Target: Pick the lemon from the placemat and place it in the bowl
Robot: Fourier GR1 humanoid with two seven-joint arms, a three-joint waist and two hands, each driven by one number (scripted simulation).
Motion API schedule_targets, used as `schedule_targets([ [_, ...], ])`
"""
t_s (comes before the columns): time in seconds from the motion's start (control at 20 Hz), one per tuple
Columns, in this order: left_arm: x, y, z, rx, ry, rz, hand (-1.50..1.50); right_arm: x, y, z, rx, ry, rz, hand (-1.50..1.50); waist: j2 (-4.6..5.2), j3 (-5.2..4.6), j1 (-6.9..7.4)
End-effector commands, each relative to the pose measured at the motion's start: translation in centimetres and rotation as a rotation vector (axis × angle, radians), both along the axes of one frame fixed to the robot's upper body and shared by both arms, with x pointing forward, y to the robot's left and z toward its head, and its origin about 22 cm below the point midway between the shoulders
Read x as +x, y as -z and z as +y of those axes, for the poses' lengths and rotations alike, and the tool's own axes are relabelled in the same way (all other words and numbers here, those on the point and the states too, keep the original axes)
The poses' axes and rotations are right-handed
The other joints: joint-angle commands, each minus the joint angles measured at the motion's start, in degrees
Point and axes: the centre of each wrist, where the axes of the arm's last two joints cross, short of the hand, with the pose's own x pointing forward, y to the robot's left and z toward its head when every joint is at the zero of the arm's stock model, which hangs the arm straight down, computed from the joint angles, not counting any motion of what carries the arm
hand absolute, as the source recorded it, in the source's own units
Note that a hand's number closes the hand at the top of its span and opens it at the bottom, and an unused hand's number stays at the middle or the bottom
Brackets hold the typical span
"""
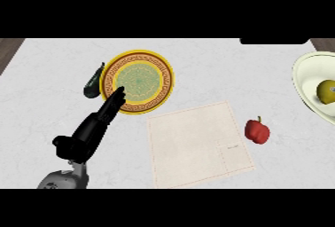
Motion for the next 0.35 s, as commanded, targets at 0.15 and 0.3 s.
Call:
schedule_targets([
  [0.15,0.4,-0.3,-0.8,0.007,0.018,-0.007,0.00,-7.7,1.9,-3.3,0.031,-0.029,-0.020,-1.50,0.23,0.15,0.26],
  [0.3,-0.2,0.6,0.6,0.009,0.012,0.016,0.00,-10.8,1.5,-4.4,0.039,-0.052,-0.042,-1.50,0.13,0.17,0.19],
])
